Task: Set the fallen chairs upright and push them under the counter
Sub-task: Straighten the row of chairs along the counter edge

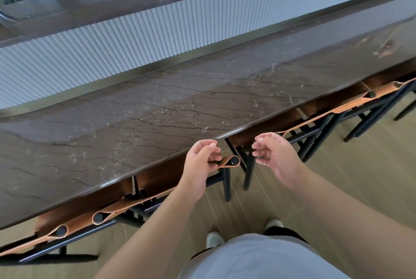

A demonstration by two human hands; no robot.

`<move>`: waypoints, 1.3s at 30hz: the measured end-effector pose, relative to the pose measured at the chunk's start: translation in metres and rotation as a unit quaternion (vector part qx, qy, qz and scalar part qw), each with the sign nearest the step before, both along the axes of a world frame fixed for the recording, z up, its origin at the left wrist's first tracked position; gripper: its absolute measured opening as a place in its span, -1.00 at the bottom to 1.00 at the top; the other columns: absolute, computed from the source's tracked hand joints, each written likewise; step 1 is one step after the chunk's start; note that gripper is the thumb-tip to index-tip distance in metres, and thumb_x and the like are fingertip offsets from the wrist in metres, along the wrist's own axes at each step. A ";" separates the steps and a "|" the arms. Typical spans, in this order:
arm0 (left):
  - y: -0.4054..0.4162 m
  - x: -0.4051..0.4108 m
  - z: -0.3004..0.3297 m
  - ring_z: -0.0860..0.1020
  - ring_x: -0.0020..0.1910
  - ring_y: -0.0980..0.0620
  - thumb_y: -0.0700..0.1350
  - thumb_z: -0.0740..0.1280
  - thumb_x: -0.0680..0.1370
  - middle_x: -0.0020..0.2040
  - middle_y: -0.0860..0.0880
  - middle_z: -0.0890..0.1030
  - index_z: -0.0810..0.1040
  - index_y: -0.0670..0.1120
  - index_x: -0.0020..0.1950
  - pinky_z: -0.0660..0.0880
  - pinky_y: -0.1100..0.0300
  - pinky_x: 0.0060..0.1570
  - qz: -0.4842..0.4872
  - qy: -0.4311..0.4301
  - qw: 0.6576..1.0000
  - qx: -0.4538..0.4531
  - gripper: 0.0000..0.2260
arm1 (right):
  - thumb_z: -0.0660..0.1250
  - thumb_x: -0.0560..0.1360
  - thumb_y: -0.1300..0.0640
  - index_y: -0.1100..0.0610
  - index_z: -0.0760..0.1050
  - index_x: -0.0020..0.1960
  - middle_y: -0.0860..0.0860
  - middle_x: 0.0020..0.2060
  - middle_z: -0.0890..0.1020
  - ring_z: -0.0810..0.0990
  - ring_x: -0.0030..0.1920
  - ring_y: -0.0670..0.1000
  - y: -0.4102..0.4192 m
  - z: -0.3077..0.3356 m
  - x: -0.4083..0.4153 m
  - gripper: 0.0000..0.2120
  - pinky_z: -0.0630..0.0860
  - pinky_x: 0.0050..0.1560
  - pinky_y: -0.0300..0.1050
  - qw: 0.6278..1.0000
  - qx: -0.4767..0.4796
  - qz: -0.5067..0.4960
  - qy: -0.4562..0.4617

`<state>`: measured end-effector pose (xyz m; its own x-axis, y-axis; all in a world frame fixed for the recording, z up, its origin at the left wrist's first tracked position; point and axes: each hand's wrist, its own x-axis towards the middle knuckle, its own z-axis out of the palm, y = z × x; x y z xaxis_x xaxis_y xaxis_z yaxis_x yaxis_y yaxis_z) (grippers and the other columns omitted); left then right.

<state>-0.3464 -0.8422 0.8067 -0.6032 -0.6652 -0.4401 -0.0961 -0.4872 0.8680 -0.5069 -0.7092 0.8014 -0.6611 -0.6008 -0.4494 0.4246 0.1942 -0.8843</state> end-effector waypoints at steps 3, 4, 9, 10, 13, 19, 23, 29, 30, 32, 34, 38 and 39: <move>0.000 -0.010 -0.001 0.60 -0.21 0.08 -0.19 0.27 0.61 -0.16 0.00 0.66 0.60 -0.09 0.04 0.51 0.24 -0.27 0.011 -0.001 1.000 0.004 -0.87 | 0.30 0.37 0.07 0.10 0.55 -0.02 0.05 -0.19 0.66 0.62 -0.21 -0.01 0.003 -0.001 -0.015 -0.79 0.52 -0.17 -0.09 1.000 -0.007 -0.007 -0.008; 0.001 -0.014 -0.001 0.60 -0.21 0.08 -0.18 0.26 0.61 -0.15 0.00 0.66 0.60 -0.09 0.04 0.51 0.24 -0.26 0.013 -0.002 1.000 0.002 -0.87 | 0.30 0.35 0.05 0.10 0.55 -0.02 0.05 -0.19 0.66 0.62 -0.21 -0.01 0.003 -0.001 -0.021 -0.76 0.52 -0.17 -0.08 1.000 -0.009 -0.005 -0.012; 0.013 -0.047 -0.006 0.61 -0.21 0.08 -0.17 0.28 0.60 -0.14 -0.02 0.66 0.62 -0.08 0.05 0.52 0.26 -0.29 0.032 -0.012 0.999 -0.002 -0.87 | 0.32 0.34 0.05 0.08 0.56 -0.04 0.03 -0.21 0.66 0.63 -0.22 -0.01 0.009 -0.007 -0.063 -0.78 0.53 -0.19 -0.11 0.999 -0.007 0.029 -0.021; 0.017 -0.057 -0.008 0.61 -0.21 0.08 -0.17 0.28 0.60 -0.14 -0.02 0.66 0.62 -0.08 0.05 0.51 0.26 -0.29 0.037 -0.012 0.999 -0.001 -0.87 | 0.33 0.34 0.06 0.09 0.56 -0.04 0.04 -0.22 0.66 0.62 -0.23 -0.01 0.012 -0.008 -0.075 -0.78 0.54 -0.22 -0.13 0.999 -0.005 0.034 -0.025; 0.036 -0.095 -0.013 0.60 -0.21 0.07 -0.17 0.28 0.60 -0.14 -0.02 0.66 0.61 -0.08 0.05 0.49 0.23 -0.27 0.053 -0.025 0.998 0.000 -0.88 | 0.32 0.41 0.12 0.12 0.55 -0.04 0.05 -0.23 0.65 0.61 -0.26 -0.01 0.025 -0.013 -0.119 -0.85 0.54 -0.30 -0.19 0.999 -0.007 0.043 -0.033; 0.089 -0.182 -0.018 0.59 -0.22 0.08 -0.20 0.29 0.58 -0.18 0.00 0.66 0.59 -0.07 0.02 0.44 0.17 -0.18 0.103 -0.075 0.992 0.009 -0.90 | 0.22 0.58 0.24 0.12 0.53 -0.05 0.03 -0.23 0.63 0.59 -0.25 -0.01 0.065 -0.023 -0.219 -0.87 0.50 -0.22 -0.13 0.996 0.039 0.075 -0.028; 0.117 -0.225 -0.018 0.58 -0.23 0.11 -0.20 0.30 0.58 -0.21 0.02 0.64 0.60 -0.06 0.00 0.44 0.20 -0.17 0.141 -0.109 0.984 -0.023 -0.90 | 0.25 0.59 0.21 0.11 0.54 -0.06 0.01 -0.23 0.63 0.60 -0.24 -0.03 0.082 -0.026 -0.272 -0.89 0.52 -0.18 -0.12 0.991 0.053 0.125 -0.016; 0.150 -0.253 -0.026 0.57 -0.12 0.10 -0.09 0.34 0.56 -0.11 0.06 0.64 0.60 0.04 0.00 0.47 0.20 -0.08 0.144 -0.205 0.963 -0.104 -0.94 | 0.30 0.55 0.21 0.08 0.55 -0.11 -0.01 -0.26 0.62 0.58 -0.23 -0.03 0.096 -0.032 -0.315 -0.90 0.51 -0.21 -0.15 0.982 0.067 0.177 0.026; 0.152 -0.256 -0.027 0.57 -0.11 0.10 -0.08 0.35 0.56 -0.09 0.06 0.64 0.59 0.07 -0.01 0.46 0.22 -0.08 0.145 -0.223 0.957 -0.118 -0.94 | 0.32 0.55 0.20 0.08 0.55 -0.11 -0.01 -0.24 0.61 0.58 -0.21 -0.03 0.099 -0.034 -0.319 -0.92 0.51 -0.20 -0.15 0.979 0.075 0.184 0.042; 0.155 -0.259 -0.031 0.55 -0.08 0.17 -0.08 0.36 0.55 -0.04 0.10 0.59 0.55 0.14 -0.04 0.42 0.30 -0.08 0.139 -0.260 0.941 -0.164 -0.91 | 0.34 0.53 0.17 0.08 0.56 -0.08 0.00 -0.19 0.61 0.59 -0.18 -0.04 0.102 -0.037 -0.326 -0.96 0.52 -0.18 -0.14 0.975 0.090 0.191 0.070; 0.155 -0.259 -0.036 0.48 0.02 0.22 -0.10 0.36 0.55 0.06 0.13 0.50 0.52 0.17 -0.01 0.39 0.39 -0.02 0.091 -0.319 0.905 -0.268 -0.85 | 0.36 0.52 0.15 0.04 0.56 -0.06 0.00 -0.14 0.61 0.58 -0.15 -0.04 0.102 -0.037 -0.332 -0.97 0.56 -0.16 -0.11 0.970 0.100 0.196 0.105; 0.149 -0.251 -0.049 0.38 0.23 -0.01 -0.17 0.34 0.54 0.23 0.02 0.47 0.53 -0.04 0.26 0.39 0.10 0.24 -0.055 -0.401 0.789 -0.463 -0.71 | 0.39 0.46 0.15 -0.05 0.50 -0.08 -0.08 -0.11 0.57 0.55 -0.12 -0.07 0.100 -0.036 -0.338 -0.87 0.42 -0.22 -0.20 0.934 0.134 0.234 0.232; 0.148 -0.250 -0.053 0.38 0.24 -0.05 -0.17 0.34 0.53 0.24 -0.01 0.47 0.53 -0.07 0.27 0.39 0.04 0.25 -0.083 -0.411 0.761 -0.495 -0.70 | 0.39 0.44 0.17 -0.06 0.48 -0.08 -0.09 -0.10 0.55 0.54 -0.12 -0.06 0.101 -0.037 -0.339 -0.84 0.41 -0.22 -0.20 0.923 0.141 0.251 0.256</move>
<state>-0.5962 -0.6942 0.7539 -0.5063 -0.8611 -0.0469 -0.7940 0.4442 0.4151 -0.8456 -0.6085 0.7646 -0.5004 -0.7960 -0.3407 -0.2407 0.5058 -0.8284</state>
